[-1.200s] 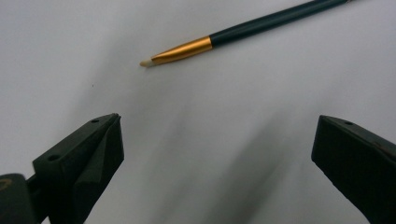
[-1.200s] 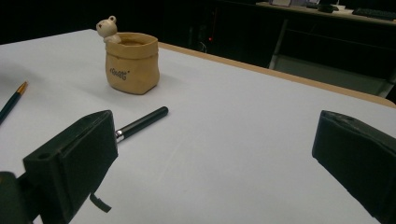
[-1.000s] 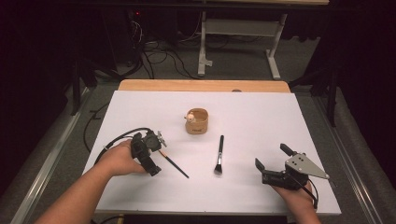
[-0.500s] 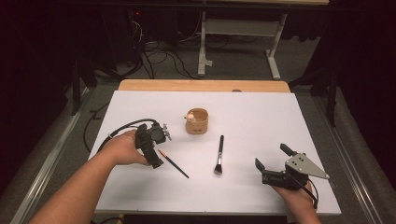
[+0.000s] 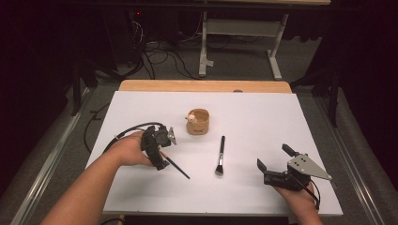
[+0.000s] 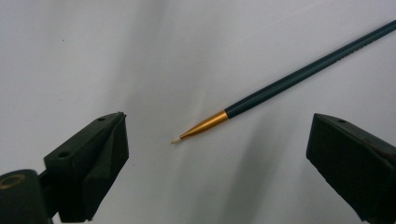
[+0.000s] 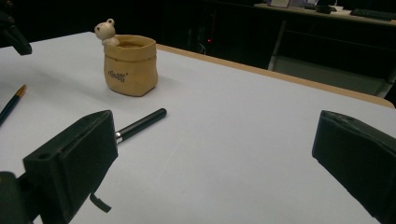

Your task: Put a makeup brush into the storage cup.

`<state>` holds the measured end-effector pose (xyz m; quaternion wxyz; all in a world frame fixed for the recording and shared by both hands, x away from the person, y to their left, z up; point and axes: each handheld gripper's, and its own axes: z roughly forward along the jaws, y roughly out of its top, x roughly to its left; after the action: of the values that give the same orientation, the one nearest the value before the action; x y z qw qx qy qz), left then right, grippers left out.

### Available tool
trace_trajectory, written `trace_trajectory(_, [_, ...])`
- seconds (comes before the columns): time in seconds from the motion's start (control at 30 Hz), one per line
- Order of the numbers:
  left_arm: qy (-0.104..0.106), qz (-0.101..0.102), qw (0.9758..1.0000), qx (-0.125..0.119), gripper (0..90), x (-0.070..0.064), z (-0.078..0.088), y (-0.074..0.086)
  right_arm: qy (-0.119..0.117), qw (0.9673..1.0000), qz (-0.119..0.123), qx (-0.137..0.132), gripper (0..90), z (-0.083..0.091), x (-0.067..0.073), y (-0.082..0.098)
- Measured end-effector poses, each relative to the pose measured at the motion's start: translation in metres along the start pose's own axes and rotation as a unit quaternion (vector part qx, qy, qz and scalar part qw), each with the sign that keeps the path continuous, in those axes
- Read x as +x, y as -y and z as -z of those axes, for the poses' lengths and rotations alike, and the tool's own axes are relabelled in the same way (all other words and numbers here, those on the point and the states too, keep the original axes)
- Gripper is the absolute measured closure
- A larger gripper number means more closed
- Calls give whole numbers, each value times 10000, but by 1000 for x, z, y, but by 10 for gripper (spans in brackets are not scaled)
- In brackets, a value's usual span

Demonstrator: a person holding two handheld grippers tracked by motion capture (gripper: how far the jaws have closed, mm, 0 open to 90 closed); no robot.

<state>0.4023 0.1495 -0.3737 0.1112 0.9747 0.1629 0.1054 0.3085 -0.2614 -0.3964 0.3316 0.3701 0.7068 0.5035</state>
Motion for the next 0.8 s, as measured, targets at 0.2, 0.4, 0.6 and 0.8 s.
trace_trajectory(0.2, [63, -32, 9999, -74, 121, 4, -1, 3, -4, 10000, 3, 4, 16, 0, 0, 0])
trace_trajectory(0.4, [154, -114, 9998, 84, 168, 4, -8, 3, -10, 10000, 14, -4, 16, 0, 0, 0])
trace_trajectory(0.6, [185, -320, 9992, 167, 218, 0, -16, -2, -23, 10000, 14, -8, 16, 0, 0, 0])
trace_trajectory(0.8, [277, -450, 9983, 247, 261, -3, -24, -5, -10, 10000, 14, -4, 16, 0, 0, 0])
